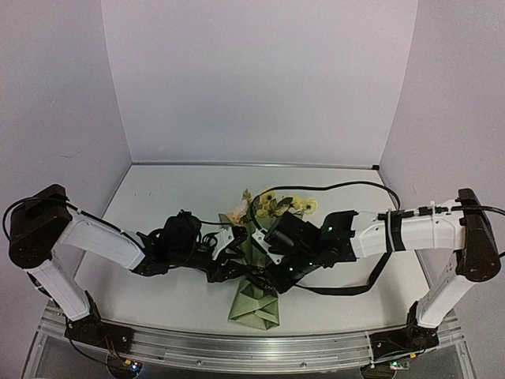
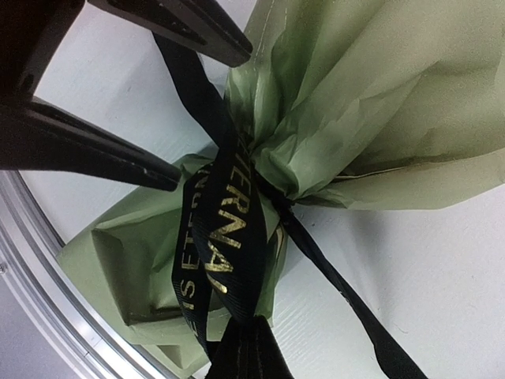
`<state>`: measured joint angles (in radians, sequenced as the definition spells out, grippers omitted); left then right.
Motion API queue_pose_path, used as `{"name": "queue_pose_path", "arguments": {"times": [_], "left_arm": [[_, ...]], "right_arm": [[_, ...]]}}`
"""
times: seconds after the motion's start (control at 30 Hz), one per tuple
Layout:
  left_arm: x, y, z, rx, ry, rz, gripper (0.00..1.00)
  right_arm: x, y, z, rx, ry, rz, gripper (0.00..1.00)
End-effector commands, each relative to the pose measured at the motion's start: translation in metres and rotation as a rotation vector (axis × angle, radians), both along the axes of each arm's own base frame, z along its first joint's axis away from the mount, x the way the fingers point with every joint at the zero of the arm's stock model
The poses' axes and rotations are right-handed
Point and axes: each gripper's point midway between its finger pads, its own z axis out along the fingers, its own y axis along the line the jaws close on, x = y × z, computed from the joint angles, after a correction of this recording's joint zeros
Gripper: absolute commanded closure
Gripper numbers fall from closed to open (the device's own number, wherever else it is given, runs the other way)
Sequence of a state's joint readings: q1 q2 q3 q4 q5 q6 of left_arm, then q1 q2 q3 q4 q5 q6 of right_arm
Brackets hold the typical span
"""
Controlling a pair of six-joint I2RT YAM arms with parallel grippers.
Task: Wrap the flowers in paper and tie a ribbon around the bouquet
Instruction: Cross the half-tied ribbon at the center of the board.
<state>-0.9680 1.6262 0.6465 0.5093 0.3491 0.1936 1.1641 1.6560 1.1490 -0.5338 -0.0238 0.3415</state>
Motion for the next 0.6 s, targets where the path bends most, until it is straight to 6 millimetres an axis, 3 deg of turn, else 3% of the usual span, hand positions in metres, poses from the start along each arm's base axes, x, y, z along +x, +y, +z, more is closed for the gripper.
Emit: {"name": "queue_pose_path", "arguments": {"times": [0.0,0.3,0.57], "left_arm": [[0.009,-0.012,0.007,-0.012,-0.113,-0.03,0.52],[0.008,-0.022,0.0,0.008,-0.114,-0.081,0.57],[0.004,-0.031,-0.002,0.008,-0.094,-0.122,0.89]], "right_arm": [[0.001,0.001,0.017,0.045,-0.04,0.008,1.0],[0.0,0.0,0.017,0.051,-0.044,0.015,1.0],[0.001,-0.002,0.019,0.054,-0.055,0.012,1.0]]}}
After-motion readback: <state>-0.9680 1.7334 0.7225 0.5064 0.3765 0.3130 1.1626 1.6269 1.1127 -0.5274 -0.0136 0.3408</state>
